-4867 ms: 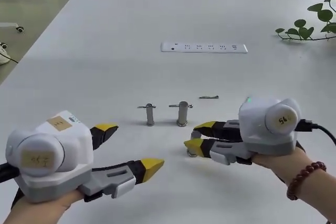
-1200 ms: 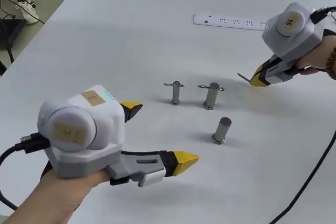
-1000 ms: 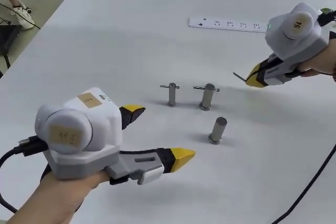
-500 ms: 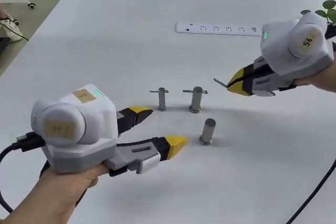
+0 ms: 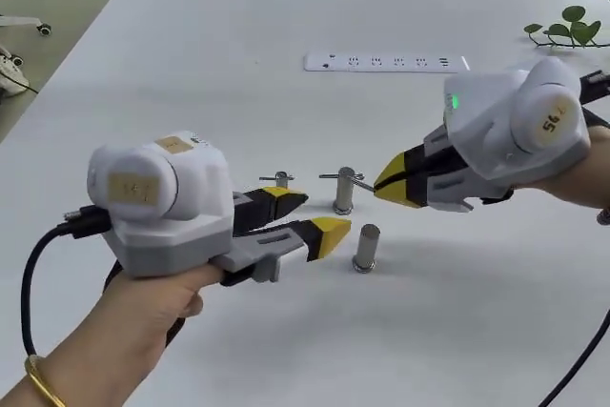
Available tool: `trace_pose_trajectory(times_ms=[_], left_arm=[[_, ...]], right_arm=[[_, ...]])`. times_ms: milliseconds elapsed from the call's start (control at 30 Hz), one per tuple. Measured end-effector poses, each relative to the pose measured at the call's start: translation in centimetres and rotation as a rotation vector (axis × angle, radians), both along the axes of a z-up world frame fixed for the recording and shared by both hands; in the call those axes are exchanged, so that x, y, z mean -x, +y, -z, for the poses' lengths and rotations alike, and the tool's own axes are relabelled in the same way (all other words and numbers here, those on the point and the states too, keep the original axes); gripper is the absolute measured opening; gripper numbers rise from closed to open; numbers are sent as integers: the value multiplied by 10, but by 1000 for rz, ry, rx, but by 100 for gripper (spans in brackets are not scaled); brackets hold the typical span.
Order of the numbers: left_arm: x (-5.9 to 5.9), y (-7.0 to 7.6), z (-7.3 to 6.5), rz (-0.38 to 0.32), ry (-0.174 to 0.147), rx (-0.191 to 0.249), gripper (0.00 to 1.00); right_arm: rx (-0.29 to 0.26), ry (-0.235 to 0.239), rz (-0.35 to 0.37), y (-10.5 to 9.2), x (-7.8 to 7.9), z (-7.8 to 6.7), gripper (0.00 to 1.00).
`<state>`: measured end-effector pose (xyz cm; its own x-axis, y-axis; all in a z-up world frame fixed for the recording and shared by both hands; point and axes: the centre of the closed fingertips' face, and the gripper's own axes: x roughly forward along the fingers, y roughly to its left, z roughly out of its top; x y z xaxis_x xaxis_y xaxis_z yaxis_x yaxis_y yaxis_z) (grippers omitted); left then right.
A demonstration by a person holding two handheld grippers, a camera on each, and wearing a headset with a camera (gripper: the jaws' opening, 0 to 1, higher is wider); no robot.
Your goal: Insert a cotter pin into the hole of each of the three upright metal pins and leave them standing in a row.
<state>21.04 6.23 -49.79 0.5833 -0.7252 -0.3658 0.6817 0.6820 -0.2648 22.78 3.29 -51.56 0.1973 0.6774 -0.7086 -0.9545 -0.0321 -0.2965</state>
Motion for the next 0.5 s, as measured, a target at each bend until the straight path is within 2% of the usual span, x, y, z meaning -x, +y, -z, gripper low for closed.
trace_pose_trajectory(times_ms=[100, 200, 500], left_arm=[[-3, -5, 2, 6, 28, 7, 29], [-6, -8, 5, 6, 54, 10, 25], [-4, -14, 7, 4, 126, 64, 14]], right_arm=[[3, -23, -25, 3, 5, -2, 0], [0, -38, -40, 4, 3, -2, 0], [5, -56, -86, 8, 15, -3, 0]])
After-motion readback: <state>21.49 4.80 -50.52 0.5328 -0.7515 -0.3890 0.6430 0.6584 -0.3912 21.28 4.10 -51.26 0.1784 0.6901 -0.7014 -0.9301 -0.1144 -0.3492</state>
